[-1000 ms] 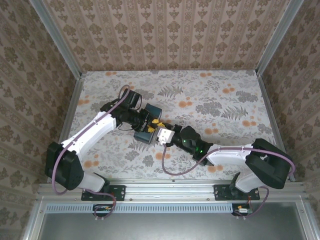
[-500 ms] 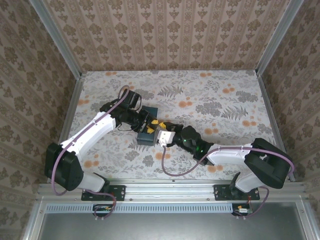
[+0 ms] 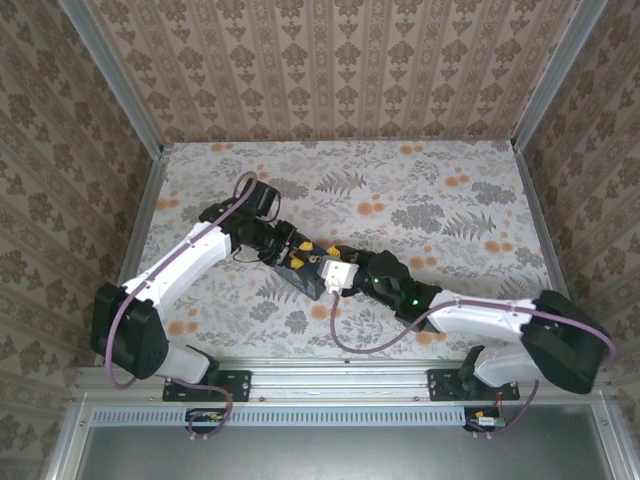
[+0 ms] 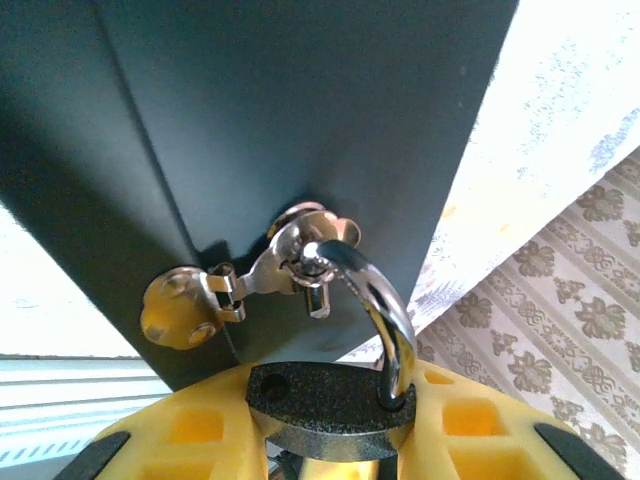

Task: Unlock the padlock with the key

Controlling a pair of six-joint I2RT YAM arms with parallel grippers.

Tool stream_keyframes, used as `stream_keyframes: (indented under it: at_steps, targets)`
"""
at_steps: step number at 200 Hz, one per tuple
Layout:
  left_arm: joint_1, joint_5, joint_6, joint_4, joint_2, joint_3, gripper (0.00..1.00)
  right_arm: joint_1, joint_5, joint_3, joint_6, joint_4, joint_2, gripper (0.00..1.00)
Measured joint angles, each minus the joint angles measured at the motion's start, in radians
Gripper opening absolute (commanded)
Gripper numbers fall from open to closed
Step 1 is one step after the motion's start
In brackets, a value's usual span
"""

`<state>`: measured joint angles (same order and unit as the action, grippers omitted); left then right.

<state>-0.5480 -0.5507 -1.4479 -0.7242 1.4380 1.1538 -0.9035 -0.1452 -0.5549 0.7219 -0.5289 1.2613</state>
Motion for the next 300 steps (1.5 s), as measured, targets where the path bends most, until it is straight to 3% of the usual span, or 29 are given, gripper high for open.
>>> stream_keyframes:
  at_steps: [17, 48, 83, 104, 147, 187, 238, 250, 300]
  targets:
    - [0.000, 0.014, 0.032, -0.035, 0.021, 0.012, 0.16, 0.003, 0.005, 0.002, -0.063, 0.087, -0.104, 0.34]
    - [0.000, 0.019, 0.089, -0.084, 0.048, 0.044, 0.30, 0.023, 0.011, 0.008, -0.145, 0.174, -0.235, 0.34]
    - [0.011, -0.003, 0.098, -0.048, 0.047, 0.029, 0.52, 0.036, 0.022, 0.008, -0.185, 0.228, -0.234, 0.34]
    - [0.020, -0.024, 0.090, -0.007, 0.036, 0.019, 0.57, 0.041, 0.033, -0.005, -0.203, 0.249, -0.195, 0.34]
    - [0.068, -0.038, 0.114, -0.002, -0.021, 0.018, 0.58, 0.055, 0.061, -0.066, -0.249, 0.270, -0.084, 0.34]
    - [0.192, -0.029, 0.180, -0.039, -0.137, -0.007, 0.57, 0.060, 0.117, -0.173, -0.306, 0.311, -0.008, 0.36]
    - [0.255, 0.029, 0.454, -0.098, -0.093, 0.005, 0.56, 0.135, 0.255, -0.389, -0.443, 0.425, 0.131, 0.40]
    - [0.265, 0.041, 0.509, -0.096, -0.075, -0.002, 0.56, 0.148, 0.285, -0.433, -0.474, 0.458, 0.175, 0.45]
    - [0.327, 0.062, 0.632, -0.026, -0.035, -0.050, 0.55, 0.169, 0.405, -0.516, -0.556, 0.567, 0.294, 0.47]
